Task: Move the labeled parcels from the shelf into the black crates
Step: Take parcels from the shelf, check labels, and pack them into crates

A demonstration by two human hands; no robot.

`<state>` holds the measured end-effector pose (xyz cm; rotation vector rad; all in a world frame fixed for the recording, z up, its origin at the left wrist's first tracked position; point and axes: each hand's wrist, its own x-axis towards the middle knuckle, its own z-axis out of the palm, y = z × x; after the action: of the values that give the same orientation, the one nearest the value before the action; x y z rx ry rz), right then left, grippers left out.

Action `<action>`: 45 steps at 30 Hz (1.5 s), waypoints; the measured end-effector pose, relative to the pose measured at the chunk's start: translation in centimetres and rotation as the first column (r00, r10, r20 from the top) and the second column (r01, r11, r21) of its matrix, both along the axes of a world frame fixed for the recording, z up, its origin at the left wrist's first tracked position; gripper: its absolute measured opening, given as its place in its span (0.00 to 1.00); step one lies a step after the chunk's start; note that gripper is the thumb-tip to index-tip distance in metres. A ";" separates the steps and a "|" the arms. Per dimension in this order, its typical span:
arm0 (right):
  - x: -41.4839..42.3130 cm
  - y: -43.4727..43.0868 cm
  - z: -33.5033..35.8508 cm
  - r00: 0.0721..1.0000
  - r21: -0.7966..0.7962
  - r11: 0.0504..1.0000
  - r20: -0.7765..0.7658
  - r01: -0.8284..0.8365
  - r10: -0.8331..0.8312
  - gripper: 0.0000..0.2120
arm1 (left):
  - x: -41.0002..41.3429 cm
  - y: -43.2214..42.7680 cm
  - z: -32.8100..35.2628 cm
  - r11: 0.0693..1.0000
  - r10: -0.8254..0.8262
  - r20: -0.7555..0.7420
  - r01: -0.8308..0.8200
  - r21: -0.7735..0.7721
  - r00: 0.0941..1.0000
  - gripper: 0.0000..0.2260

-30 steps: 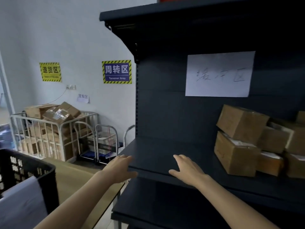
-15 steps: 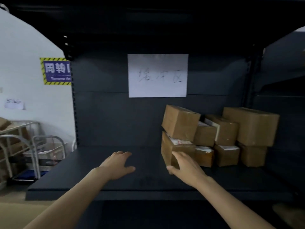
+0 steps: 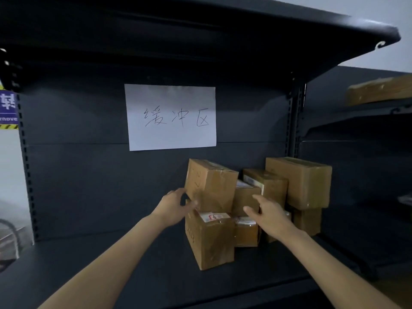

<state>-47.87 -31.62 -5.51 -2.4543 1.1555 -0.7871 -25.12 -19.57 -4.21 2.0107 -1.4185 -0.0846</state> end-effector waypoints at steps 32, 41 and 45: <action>15.8 7.1 -1.1 0.734 -0.124 0.802 0.340 -0.584 0.587 0.30 | 3.1 7.3 -0.9 0.703 0.121 -0.695 -0.555 -0.445 0.709 0.08; 19.3 12.9 -6.4 0.692 -0.082 0.701 0.114 -0.708 0.713 0.28 | 5.1 14.1 -9.4 0.622 0.096 -0.928 -0.749 -0.227 0.361 0.06; 20.8 14.8 -5.5 0.665 -0.207 0.646 -0.032 -0.734 0.746 0.26 | 6.2 15.9 -10.4 0.631 0.052 -0.976 -0.764 -0.132 0.212 0.06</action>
<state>-27.07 -16.80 -11.04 -2.6880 -0.0456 -0.7071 -18.89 -3.64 -14.66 1.2433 0.0244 -0.3944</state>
